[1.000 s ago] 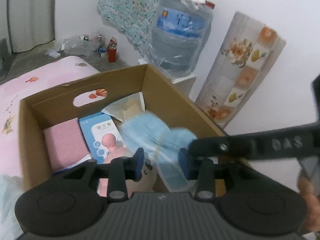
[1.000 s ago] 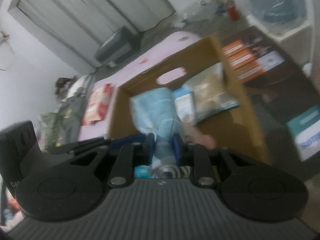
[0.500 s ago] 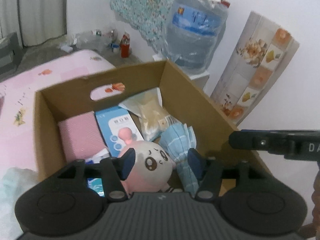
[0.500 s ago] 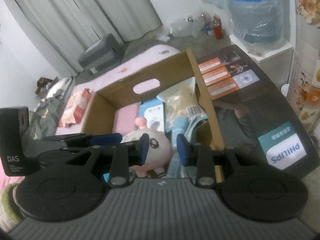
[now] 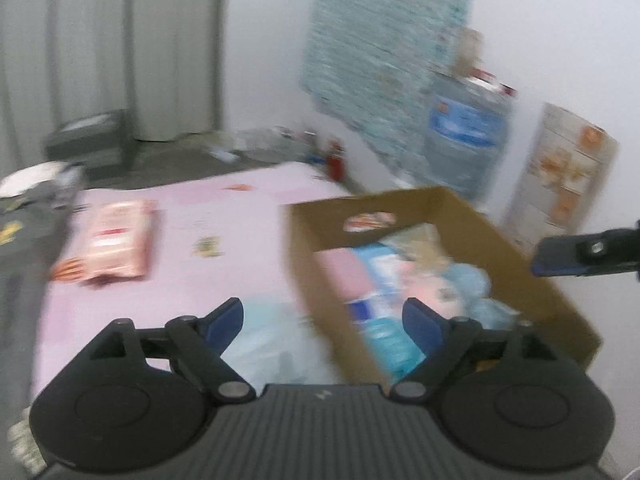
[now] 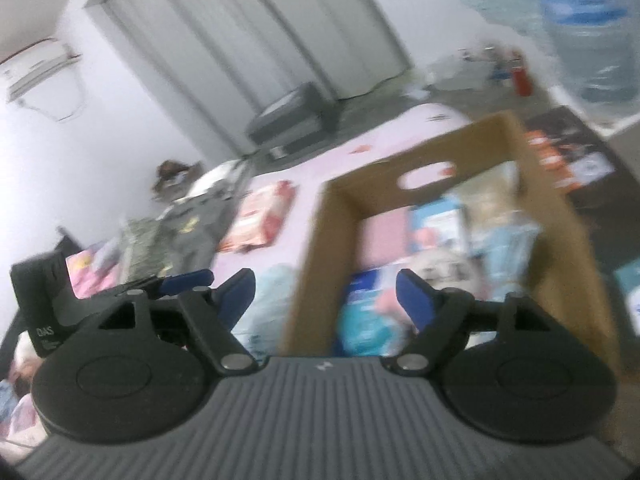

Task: Organize soft objects
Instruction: 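Move the right gripper back to the white strawberry yogurt cup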

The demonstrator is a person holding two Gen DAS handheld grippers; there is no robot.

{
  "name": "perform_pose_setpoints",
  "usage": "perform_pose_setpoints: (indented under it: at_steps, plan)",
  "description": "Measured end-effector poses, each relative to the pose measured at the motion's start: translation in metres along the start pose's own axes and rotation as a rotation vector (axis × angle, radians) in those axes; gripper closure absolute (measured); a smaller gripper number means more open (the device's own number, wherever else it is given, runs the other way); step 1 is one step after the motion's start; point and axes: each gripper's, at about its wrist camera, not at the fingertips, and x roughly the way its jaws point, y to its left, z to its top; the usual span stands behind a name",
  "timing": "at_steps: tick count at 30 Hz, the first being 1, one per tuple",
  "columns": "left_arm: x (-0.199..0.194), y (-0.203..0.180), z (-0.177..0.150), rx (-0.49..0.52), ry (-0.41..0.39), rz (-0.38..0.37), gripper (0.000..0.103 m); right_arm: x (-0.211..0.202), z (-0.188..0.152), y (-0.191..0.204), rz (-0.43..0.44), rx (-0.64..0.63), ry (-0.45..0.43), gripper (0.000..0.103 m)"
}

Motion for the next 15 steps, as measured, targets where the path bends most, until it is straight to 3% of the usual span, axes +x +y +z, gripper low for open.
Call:
perform_pose_setpoints:
  at_steps: [8, 11, 15]
  plan:
    - [-0.069, 0.103, -0.049, -0.219, -0.047, 0.203, 0.008, 0.051, -0.008, 0.082, 0.182, -0.067, 0.062, 0.020]
    - [-0.085, 0.131, -0.070, -0.301, -0.056, 0.243, 0.008, 0.075, -0.013, 0.112, 0.236, -0.073, 0.112, 0.020]
    - [-0.095, 0.154, -0.092, -0.328, -0.047, 0.268, 0.008, 0.108, -0.019, 0.152, 0.297, -0.093, 0.196, 0.020]
